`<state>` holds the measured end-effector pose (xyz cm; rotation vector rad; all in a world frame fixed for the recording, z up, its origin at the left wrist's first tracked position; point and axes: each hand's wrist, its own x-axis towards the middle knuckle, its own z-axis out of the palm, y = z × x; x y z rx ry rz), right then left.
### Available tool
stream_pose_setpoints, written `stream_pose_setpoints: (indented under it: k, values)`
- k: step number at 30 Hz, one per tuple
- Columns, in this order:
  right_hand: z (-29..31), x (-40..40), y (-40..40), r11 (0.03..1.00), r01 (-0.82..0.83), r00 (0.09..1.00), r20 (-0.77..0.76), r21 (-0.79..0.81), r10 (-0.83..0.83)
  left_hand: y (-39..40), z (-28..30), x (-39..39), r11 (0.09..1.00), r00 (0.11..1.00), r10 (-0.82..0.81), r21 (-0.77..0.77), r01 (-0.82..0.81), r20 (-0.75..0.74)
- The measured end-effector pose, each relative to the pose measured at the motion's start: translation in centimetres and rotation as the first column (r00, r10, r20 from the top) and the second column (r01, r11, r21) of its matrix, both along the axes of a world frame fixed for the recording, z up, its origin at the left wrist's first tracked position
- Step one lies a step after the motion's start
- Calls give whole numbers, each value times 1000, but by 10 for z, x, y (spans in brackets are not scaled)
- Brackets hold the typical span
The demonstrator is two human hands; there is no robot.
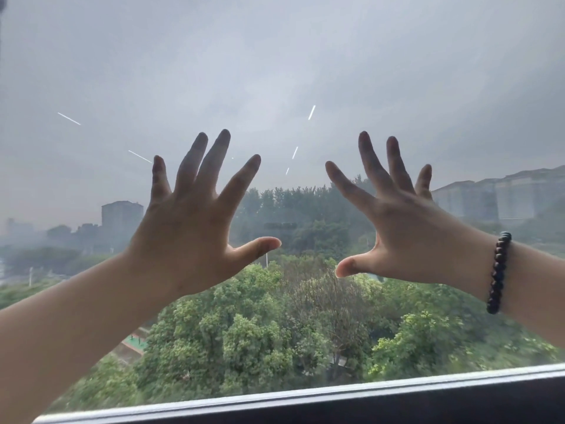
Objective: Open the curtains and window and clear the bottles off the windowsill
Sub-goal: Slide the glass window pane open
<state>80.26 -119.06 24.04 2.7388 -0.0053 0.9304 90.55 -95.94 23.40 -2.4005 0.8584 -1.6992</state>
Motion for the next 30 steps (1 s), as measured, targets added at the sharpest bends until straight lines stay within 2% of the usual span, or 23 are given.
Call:
stream_pose_setpoints:
  k: [13, 22, 30]
  values:
    - [-2, 23, 66, 995, -96, 995, -9, 21, 96, 18, 11, 6, 998, 998, -53, -44, 54, 21]
    - [-3, 40, 105, 989, -144, 990, 2, 25, 144, 41, 11, 10, 994, 996, -58, -99, 52, -65]
    - [-5, 53, 140, 985, -173, 985, 17, 18, 173, 81, 10, 24, 997, 995, -20, -82, 12, -100]
